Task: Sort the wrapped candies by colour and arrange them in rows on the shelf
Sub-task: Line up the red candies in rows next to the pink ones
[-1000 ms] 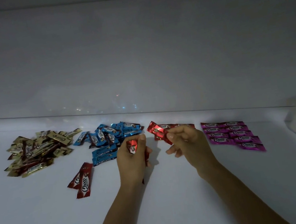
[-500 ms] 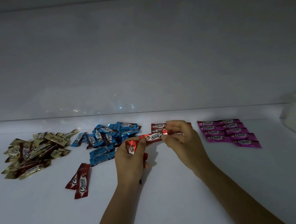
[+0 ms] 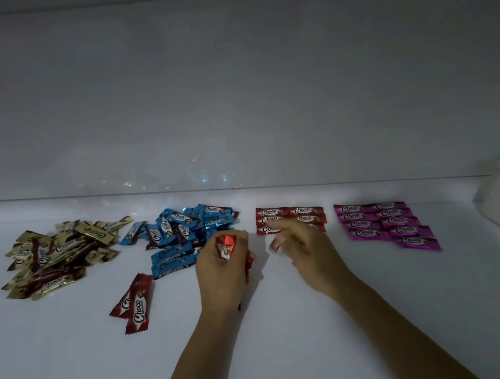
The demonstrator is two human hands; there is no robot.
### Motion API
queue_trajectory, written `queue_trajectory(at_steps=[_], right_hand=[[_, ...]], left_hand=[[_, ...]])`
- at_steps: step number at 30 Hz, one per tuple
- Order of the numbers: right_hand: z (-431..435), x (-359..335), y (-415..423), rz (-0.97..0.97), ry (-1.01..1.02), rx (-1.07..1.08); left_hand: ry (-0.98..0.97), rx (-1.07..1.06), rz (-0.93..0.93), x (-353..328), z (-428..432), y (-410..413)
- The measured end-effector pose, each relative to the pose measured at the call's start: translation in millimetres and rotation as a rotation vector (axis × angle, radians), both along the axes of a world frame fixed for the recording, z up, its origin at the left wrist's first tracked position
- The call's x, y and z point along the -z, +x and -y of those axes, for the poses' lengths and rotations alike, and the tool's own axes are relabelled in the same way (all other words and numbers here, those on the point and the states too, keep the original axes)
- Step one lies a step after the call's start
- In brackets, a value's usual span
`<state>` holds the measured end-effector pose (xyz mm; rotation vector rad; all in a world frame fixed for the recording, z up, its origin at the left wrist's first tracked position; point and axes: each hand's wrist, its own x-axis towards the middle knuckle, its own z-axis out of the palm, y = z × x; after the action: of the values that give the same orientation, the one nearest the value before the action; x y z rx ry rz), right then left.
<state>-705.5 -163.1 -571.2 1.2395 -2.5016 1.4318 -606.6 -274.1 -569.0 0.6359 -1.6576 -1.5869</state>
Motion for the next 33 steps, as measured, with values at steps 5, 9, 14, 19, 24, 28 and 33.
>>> queue_trajectory(at_steps=[5, 9, 14, 19, 24, 28, 33], right_hand=[[-18, -9, -10, -0.278, 0.131, 0.111], [-18, -13, 0, -0.384, 0.334, -0.017], [-13, 0, -6, -0.518, 0.351, 0.047], [-8, 8, 0, -0.55, 0.346, 0.059], [-2, 12, 13, -0.554, 0.342, 0.037], [-2, 15, 14, -0.511, 0.325, -0.006], [-5, 14, 11, -0.488, 0.313, -0.028]], left_hand=[[0.003, -0.008, 0.008, 1, -1, 1], [-0.013, -0.025, -0.009, 3, 0, 1], [-0.006, -0.027, -0.022, 4, 0, -1], [0.01, -0.026, -0.029, 3, -1, -1], [-0.007, -0.047, -0.006, 7, 3, -4], [-0.026, -0.051, -0.012, 6, 2, -4], [-0.054, -0.055, -0.055, 0, -2, 0]])
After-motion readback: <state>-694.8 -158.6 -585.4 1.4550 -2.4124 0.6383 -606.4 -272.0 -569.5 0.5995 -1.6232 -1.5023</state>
